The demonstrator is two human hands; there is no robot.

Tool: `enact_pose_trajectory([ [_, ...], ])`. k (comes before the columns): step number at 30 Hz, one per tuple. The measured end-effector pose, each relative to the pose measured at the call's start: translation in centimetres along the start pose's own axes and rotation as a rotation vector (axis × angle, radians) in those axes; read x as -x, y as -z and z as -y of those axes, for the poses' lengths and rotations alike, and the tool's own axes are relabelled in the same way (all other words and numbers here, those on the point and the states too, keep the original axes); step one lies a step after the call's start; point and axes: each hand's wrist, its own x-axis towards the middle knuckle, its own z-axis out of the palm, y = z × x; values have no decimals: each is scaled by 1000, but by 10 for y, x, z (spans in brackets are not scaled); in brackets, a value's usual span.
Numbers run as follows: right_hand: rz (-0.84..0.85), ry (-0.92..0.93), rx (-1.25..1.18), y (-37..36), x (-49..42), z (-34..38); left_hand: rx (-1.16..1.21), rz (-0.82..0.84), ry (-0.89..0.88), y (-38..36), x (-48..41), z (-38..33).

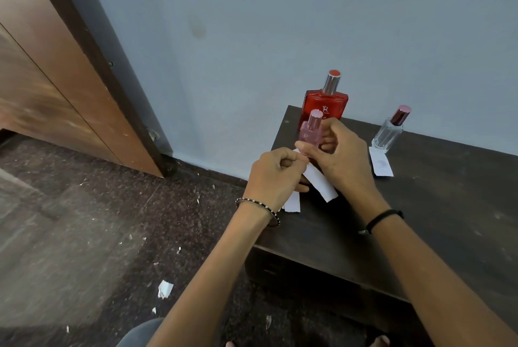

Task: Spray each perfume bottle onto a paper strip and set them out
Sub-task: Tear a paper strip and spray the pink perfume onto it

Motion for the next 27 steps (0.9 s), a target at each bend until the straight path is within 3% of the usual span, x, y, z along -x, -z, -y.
enact_pose_trajectory([
  [9,2,-200,-165,57,58,-10,-168,-54,-118,-19,3,-4],
  [13,80,-223,-228,64,75,-7,-272,-93,-257,-33,6,-7],
  [20,85,-223,-318,75,79,-10,-342,-171,-316,-43,4,-7],
  [24,70,-221,-458,81,78,-14,-321,-149,-326,-47,6,-10],
  [27,144,-191,-461,81,79,-15,-151,-67,-255,-54,9,-15],
])
